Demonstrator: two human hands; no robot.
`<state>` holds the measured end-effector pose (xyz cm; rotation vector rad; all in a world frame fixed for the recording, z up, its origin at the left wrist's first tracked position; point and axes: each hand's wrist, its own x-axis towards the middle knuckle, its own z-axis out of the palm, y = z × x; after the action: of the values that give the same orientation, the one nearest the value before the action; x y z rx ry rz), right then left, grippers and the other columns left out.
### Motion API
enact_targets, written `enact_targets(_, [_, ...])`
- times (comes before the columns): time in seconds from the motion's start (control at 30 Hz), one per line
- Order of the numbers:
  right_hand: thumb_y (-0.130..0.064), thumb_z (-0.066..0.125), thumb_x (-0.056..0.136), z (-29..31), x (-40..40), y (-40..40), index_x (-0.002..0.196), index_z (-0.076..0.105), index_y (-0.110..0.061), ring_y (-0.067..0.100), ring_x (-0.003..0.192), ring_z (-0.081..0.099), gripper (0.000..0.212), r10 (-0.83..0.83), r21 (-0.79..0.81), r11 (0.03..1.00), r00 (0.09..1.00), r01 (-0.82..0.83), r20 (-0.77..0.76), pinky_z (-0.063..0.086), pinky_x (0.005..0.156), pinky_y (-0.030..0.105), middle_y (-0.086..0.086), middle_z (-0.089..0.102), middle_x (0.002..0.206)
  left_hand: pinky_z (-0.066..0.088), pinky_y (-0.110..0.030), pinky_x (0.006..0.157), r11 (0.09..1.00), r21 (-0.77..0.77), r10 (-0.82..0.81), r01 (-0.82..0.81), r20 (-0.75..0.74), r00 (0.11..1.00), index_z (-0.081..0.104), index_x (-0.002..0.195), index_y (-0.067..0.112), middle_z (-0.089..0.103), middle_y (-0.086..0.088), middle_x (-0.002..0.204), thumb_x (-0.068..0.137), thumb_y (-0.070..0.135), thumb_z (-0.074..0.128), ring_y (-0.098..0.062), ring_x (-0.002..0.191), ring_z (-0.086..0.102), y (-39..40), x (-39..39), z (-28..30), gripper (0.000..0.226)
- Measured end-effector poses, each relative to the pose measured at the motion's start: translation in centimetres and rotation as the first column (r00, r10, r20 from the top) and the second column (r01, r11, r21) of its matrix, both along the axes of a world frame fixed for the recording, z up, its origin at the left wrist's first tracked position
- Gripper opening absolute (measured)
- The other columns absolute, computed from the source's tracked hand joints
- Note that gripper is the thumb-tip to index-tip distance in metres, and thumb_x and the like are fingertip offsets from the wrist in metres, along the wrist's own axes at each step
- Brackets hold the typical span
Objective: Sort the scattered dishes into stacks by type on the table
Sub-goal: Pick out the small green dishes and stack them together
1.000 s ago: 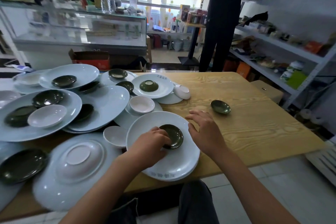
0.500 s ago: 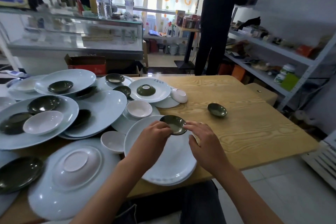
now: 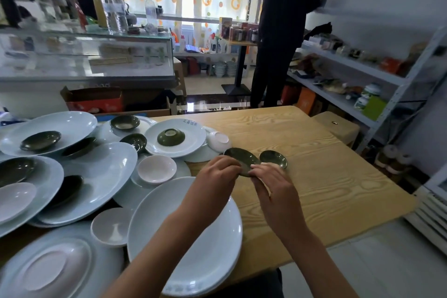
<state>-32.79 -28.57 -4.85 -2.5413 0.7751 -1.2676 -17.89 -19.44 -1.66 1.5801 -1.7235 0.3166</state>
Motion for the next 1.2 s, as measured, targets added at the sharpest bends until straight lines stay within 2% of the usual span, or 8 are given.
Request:
enact_targets(0.17, [-0.011,0.064,0.092,-0.5,-0.6,-2.9,0.107,0.071,-0.012,0.018,0.108,0.06,0.017,-0.132,-0.045,0.99,0.991,0.133,0.025,0.048,0.095,0.035,0.0,0.07,0.107,0.046,-0.038,0.102,0.994,0.077,0.08,-0.082,0.031,0.996,0.062,0.125,0.016,0.056,-0.004,0.135,0.081,0.005,0.072,-0.024,0.125,0.05,-2.5,-1.3,0.1,0.046])
enact_targets(0.27, [-0.012,0.064,0.09,-1.4,-0.7,-4.8,0.107,0.072,-0.013,0.019,0.103,0.06,0.019,-0.234,-0.007,0.972,0.972,0.234,0.024,0.049,0.091,0.036,-0.001,0.071,0.104,0.029,-0.037,0.11,0.986,0.13,0.098,-0.101,0.029,0.995,0.048,0.138,0.022,0.04,-0.001,0.149,0.089,0.02,0.064,-0.021,0.138,0.034,-3.0,-1.7,0.0,0.052])
enact_targets(0.37, [-0.01,0.066,0.088,-2.6,-0.8,-6.6,0.106,0.073,-0.012,0.02,0.099,0.06,0.019,-0.346,0.051,0.937,0.938,0.345,0.011,0.049,0.085,0.034,0.001,0.073,0.101,0.02,-0.041,0.117,0.972,0.201,0.112,-0.121,0.055,0.992,0.037,0.144,0.027,0.028,0.002,0.156,0.094,0.03,0.056,-0.018,0.144,0.02,-3.1,-1.4,-0.2,0.053])
enact_targets(0.57, [-0.004,0.07,0.083,-4.2,-1.4,-9.3,0.102,0.074,-0.01,0.023,0.096,0.062,0.02,-0.438,0.071,0.895,0.898,0.441,-0.054,0.049,0.081,0.036,0.004,0.074,0.097,0.011,-0.044,0.12,0.94,0.279,0.182,-0.197,0.077,0.98,0.034,0.146,0.029,0.022,0.005,0.158,0.096,0.035,0.05,-0.016,0.147,0.011,-2.6,0.3,-0.7,0.053])
enact_targets(0.97, [0.0,0.073,0.078,-5.2,-0.4,-10.6,0.095,0.076,-0.01,0.028,0.091,0.064,0.02,-0.402,0.042,0.909,0.898,0.416,-0.179,0.051,0.075,0.038,0.004,0.075,0.092,0.011,-0.045,0.12,0.921,0.322,0.222,-0.221,0.033,0.974,0.038,0.145,0.027,0.026,0.003,0.156,0.096,0.035,0.05,-0.016,0.147,0.013,-1.6,1.8,-0.7,0.051])
enact_targets(1.07, [-0.001,0.072,0.077,-5.5,-0.5,-10.7,0.094,0.076,-0.009,0.031,0.095,0.064,0.019,-0.401,0.084,0.901,0.891,0.426,-0.215,0.051,0.08,0.04,0.008,0.075,0.096,0.01,-0.044,0.12,0.921,0.326,0.215,-0.215,0.036,0.976,0.036,0.145,0.028,0.025,0.004,0.157,0.096,0.035,0.049,-0.016,0.147,0.011,-1.8,1.6,-0.7,0.051])
enact_targets(1.2, [-0.004,0.066,0.084,-5.6,-0.7,-10.4,0.11,0.071,-0.005,0.032,0.109,0.06,0.027,-0.373,0.126,0.898,0.882,0.421,-0.287,0.048,0.092,0.041,0.013,0.07,0.112,0.015,-0.045,0.119,0.946,0.268,0.187,-0.183,0.01,0.982,0.046,0.14,0.025,0.036,0.003,0.152,0.094,0.031,0.054,-0.017,0.145,0.02,-1.8,1.4,-0.7,0.046])
